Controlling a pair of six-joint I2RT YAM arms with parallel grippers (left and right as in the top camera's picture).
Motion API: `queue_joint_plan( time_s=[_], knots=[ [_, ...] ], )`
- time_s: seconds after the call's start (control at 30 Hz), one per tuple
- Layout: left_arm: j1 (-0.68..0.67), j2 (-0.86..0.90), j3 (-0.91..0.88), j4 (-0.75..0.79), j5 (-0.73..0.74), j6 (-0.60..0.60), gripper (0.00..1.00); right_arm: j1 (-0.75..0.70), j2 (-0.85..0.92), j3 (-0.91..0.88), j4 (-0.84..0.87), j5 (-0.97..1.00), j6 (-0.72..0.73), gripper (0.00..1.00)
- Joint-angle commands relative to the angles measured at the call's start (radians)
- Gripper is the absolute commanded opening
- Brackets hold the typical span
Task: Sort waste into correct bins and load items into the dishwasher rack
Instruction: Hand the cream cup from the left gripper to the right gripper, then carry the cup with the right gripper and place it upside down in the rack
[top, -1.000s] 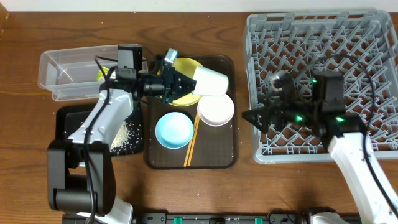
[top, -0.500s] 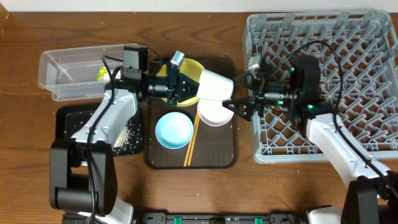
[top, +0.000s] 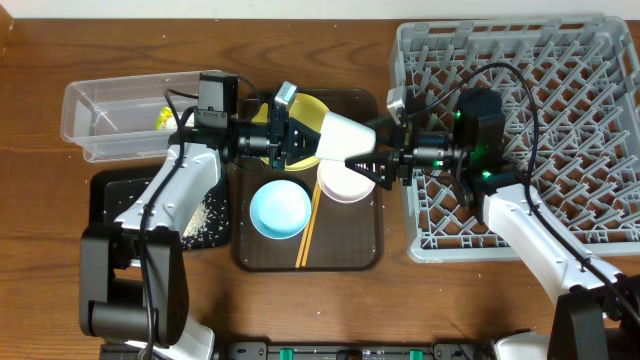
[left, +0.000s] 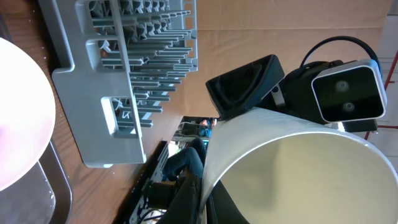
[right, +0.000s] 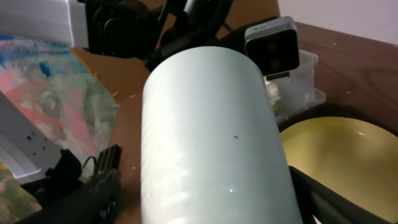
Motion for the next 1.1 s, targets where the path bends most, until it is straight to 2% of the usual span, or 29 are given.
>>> queue_joint_plan(
  time_s=[0.0, 0.07, 0.2, 0.33, 0.37, 0.47, 0.53, 0.67, 0.9, 0.97, 1.07],
  knots=[
    [-0.003, -0.004, 0.006, 0.002, 0.014, -0.005, 0.06, 0.011, -0.001, 0.006, 0.001, 0.017, 0.016, 0.72],
    [-0.002, -0.004, 0.006, 0.002, 0.014, -0.005, 0.06, 0.011, -0.001, 0.006, 0.003, 0.023, 0.016, 0.67],
    [-0.002, -0.004, 0.006, 0.002, 0.013, -0.005, 0.06, 0.011, -0.001, 0.006, 0.003, 0.022, 0.016, 0.65],
    [-0.002, -0.004, 0.006, 0.002, 0.010, -0.005, 0.07, 0.011, -0.001, 0.006, 0.003, 0.022, 0.016, 0.58],
    [-0.002, -0.004, 0.006, 0.002, 0.010, -0.004, 0.09, 0.011, -0.001, 0.006, 0.003, 0.022, 0.016, 0.57],
    [-0.002, -0.004, 0.006, 0.002, -0.009, 0.016, 0.21, 0.011, -0.001, 0.006, 0.000, 0.022, 0.016, 0.43],
    [0.003, -0.004, 0.006, 0.002, -0.016, 0.034, 0.27, 0.011, -0.001, 0.006, -0.007, 0.022, 0.017, 0.37],
    [0.039, -0.004, 0.006, 0.000, -0.026, 0.043, 0.34, 0.001, -0.001, 0.006, -0.046, 0.028, 0.016, 0.33],
    [0.136, -0.016, 0.006, -0.124, -0.199, 0.178, 0.37, -0.078, -0.002, 0.006, -0.084, 0.105, 0.063, 0.11],
    [0.154, -0.029, 0.006, -0.174, -0.262, 0.237, 0.38, -0.107, -0.003, 0.009, -0.084, 0.145, 0.086, 0.01],
    [0.167, -0.062, 0.006, -0.245, -0.377, 0.311, 0.40, -0.137, -0.017, 0.024, -0.104, 0.191, 0.089, 0.01]
  ],
)
